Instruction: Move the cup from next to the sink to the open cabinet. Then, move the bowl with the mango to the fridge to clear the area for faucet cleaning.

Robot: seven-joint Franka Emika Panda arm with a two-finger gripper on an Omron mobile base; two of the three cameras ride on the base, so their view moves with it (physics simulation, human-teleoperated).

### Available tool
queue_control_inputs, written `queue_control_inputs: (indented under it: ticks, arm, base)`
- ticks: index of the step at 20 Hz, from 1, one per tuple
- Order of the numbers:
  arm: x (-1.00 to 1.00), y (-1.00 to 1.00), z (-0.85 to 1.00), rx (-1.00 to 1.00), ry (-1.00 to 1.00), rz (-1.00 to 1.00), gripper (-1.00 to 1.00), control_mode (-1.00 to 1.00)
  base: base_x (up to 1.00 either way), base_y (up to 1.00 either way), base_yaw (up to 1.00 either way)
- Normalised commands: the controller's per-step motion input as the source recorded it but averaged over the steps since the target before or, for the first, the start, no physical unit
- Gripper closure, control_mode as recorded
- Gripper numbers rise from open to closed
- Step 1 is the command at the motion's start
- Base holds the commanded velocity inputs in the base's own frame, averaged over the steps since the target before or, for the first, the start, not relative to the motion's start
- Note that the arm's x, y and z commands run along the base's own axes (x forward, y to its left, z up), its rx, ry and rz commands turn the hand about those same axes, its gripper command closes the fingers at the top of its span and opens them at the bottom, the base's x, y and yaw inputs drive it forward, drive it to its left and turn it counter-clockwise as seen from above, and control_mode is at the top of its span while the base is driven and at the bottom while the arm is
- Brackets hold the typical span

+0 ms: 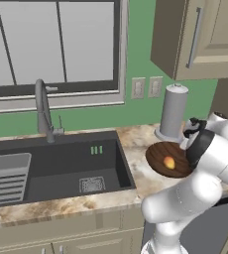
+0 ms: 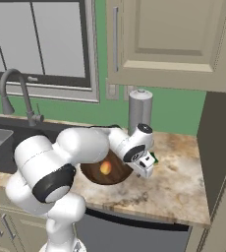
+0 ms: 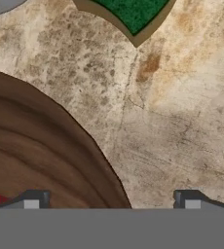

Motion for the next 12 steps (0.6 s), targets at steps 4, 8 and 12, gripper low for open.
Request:
queue_control_inputs:
  ticks: [4, 8, 12]
  arm:
    - [0.05, 0.0, -0.13, 0.02, 0.0, 0.06, -1.0, -1.0]
    - [0.0, 0.0, -0.14, 0.01, 0.0, 0.05, -1.0, -1.0]
    - [0.0, 0.0, -0.21, 0.02, 0.0, 0.06, -1.0, -1.0]
  base:
    - [0.0, 0.0, 0.0]
    - [0.0, 0.0, 0.0]
    - [0.0, 0.0, 0.0]
